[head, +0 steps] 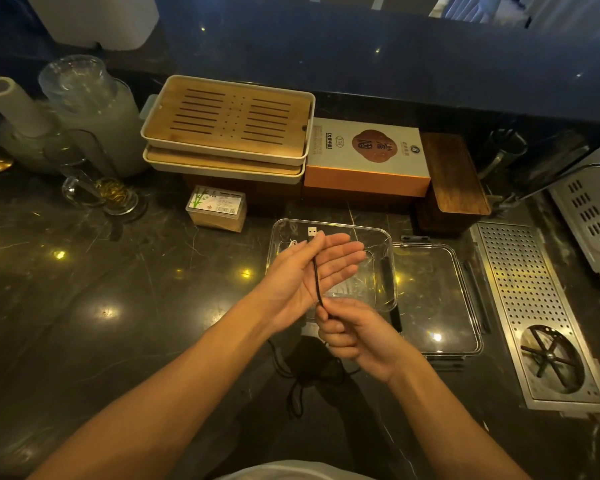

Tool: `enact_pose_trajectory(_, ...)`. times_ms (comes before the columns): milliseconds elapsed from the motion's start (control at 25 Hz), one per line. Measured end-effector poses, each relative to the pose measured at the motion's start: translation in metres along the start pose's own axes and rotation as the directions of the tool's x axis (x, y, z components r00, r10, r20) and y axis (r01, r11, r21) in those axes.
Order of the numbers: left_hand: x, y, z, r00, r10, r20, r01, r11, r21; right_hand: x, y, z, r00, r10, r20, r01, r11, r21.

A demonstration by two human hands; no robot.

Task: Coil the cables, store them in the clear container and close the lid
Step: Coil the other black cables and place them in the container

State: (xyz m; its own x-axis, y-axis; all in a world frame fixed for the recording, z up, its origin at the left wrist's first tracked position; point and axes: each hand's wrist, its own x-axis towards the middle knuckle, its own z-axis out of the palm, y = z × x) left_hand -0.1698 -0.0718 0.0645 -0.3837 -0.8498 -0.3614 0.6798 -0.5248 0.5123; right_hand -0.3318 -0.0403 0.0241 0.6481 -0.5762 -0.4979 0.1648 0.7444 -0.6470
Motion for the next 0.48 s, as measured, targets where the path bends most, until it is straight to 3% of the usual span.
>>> enact_pose_trajectory(120, 0.0, 0.007, -0.002, 1.0, -0.009, -0.013, 0.01, 1.0, 0.009, -0.001, 0.0, 0.001, 0.985, -0.018, -0.172, -0.023, 0.973, -0.23)
enact_pose_trajectory(200, -0.001, 0.009, -0.002, 0.999, -0.034, 0.002, 0.034, 0.999, 0.018, -0.001, -0.001, -0.005, 0.978, -0.045, -0.206, -0.028, 0.942, -0.336)
enact_pose_trajectory(320, -0.007, 0.008, -0.002, 0.996, -0.079, 0.047, 0.074, 0.993, 0.089, -0.003, -0.014, -0.021, 0.991, -0.044, -0.125, -0.008, 0.922, -0.386)
enact_pose_trajectory(480, -0.015, 0.011, -0.007, 0.977, -0.196, 0.078, 0.17, 0.95, 0.262, -0.011, -0.052, -0.038, 0.984, 0.159, 0.085, -0.112, 0.91, -0.399)
